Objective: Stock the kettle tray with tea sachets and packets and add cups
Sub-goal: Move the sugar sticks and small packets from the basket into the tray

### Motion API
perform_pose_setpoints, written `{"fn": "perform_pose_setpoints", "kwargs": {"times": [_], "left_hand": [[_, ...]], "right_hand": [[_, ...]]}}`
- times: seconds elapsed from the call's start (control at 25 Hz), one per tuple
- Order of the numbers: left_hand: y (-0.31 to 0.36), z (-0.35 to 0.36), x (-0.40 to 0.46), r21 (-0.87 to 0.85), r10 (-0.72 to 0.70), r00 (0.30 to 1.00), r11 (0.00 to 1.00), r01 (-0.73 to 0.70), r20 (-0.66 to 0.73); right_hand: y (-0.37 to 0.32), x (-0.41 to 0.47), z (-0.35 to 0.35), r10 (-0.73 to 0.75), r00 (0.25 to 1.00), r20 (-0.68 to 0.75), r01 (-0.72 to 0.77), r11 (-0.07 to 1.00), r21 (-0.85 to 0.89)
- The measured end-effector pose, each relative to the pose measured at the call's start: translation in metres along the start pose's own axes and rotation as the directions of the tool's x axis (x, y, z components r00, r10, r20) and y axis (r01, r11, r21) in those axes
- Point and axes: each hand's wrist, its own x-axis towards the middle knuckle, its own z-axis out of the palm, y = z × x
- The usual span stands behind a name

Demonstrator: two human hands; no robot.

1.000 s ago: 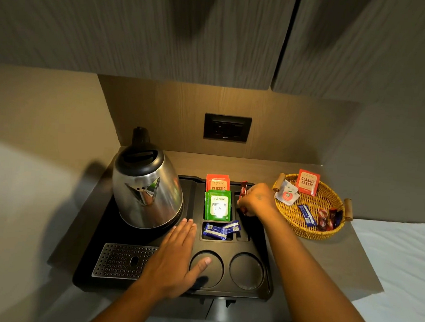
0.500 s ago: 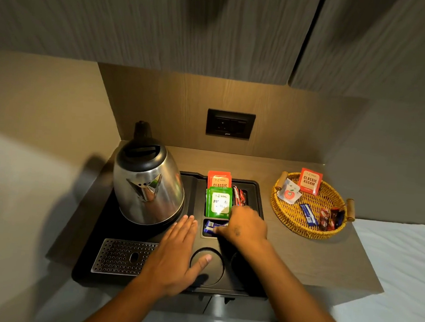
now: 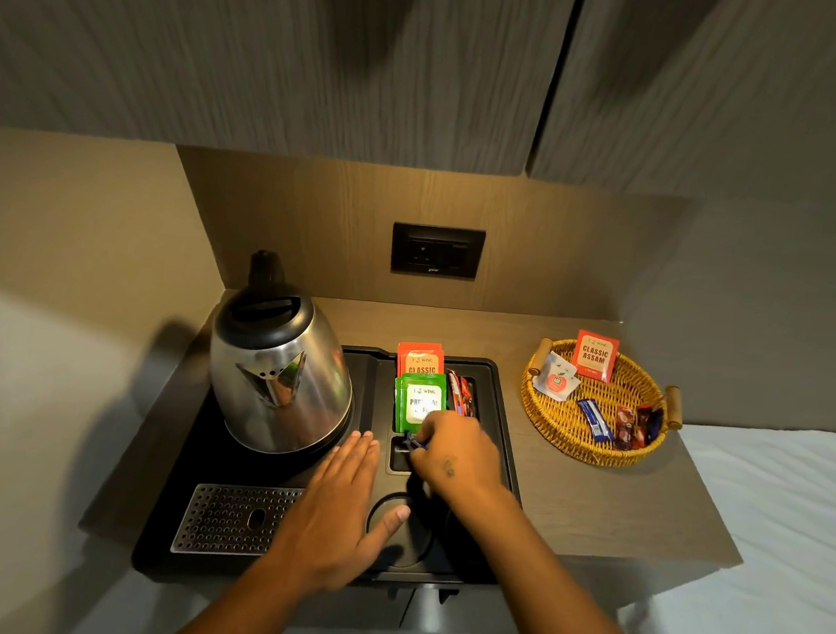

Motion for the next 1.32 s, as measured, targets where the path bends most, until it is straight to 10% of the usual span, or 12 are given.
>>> {"fn": "perform_pose_setpoints", "kwargs": {"times": [0.16, 0.32, 0.52, 0.76, 1.16, 1.32], "left_hand": [[0.002, -0.001, 0.000, -0.009, 0.000, 1.000, 1.000, 0.000, 0.007], [0.001, -0.004, -0.001, -0.012, 0.001, 1.000, 1.000, -0.001, 0.025], [0.003, -0.005, -0.001, -0.007, -0.011, 0.999, 1.000, 0.012, 0.044], [0.002, -0.005, 0.000, 0.000, -0.018, 0.999, 1.000, 0.018, 0.048], [0.001, -0.003, -0.001, -0.002, -0.007, 1.000, 1.000, 0.007, 0.030], [0.000, -0.001, 0.001, 0.006, 0.006, 1.000, 1.000, -0.006, 0.013]], "right_hand": [[0.040, -0.010, -0.018, 0.150, 0.938, -0.313, -0.100, 0.980, 0.169], [0.050, -0.014, -0.015, 0.145, 0.960, -0.241, -0.094, 0.973, 0.212], [0.108, 0.040, -0.069, 0.205, 0.853, -0.479, -0.148, 0.977, 0.155], [0.136, 0.111, -0.095, 0.245, 0.967, -0.068, -0.250, 0.966, -0.066], [0.118, 0.102, -0.128, 0.203, 0.979, 0.024, -0.199, 0.974, -0.110], [0.064, 0.057, -0.113, -0.051, 0.985, 0.167, 0.042, 0.997, 0.061]]}}
